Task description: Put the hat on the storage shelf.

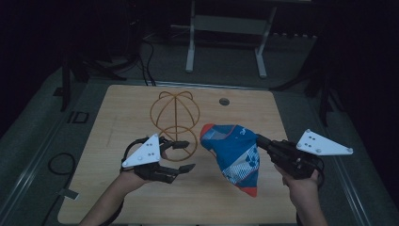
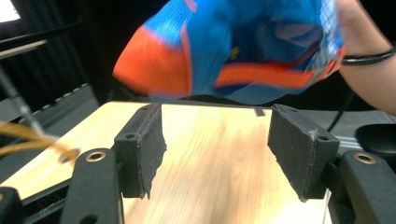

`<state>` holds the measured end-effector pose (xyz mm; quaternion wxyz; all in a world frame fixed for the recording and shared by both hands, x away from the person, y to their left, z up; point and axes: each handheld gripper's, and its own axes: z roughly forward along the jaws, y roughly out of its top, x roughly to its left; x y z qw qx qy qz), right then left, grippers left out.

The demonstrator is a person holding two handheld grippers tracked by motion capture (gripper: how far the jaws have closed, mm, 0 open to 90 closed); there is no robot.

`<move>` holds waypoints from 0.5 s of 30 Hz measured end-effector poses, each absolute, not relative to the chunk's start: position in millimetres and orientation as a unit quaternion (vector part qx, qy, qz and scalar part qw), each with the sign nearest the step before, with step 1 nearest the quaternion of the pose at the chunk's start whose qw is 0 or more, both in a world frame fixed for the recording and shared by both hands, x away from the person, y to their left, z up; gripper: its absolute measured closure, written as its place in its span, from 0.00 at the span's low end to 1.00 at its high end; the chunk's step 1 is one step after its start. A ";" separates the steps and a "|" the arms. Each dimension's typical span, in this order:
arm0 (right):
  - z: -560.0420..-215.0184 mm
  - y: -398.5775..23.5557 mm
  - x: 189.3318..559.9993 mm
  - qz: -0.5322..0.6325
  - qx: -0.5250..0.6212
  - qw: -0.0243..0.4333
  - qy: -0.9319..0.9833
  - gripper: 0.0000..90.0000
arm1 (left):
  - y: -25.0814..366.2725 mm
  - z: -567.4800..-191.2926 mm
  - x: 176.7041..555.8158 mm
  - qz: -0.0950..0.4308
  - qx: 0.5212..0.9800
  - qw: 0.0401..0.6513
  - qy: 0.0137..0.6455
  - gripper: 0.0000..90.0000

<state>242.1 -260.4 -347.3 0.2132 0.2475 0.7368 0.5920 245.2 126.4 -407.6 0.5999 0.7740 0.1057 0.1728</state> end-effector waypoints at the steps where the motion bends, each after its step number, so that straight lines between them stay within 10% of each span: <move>1: -346.2 -260.8 242.6 0.592 0.247 0.216 0.736 1.00 | 130.6 -409.3 244.5 0.174 0.772 0.601 0.113 0.38; 15: -332.7 -261.0 254.1 0.598 0.257 0.224 0.725 1.00 | 174.9 -441.6 235.9 0.206 0.759 0.580 0.213 0.09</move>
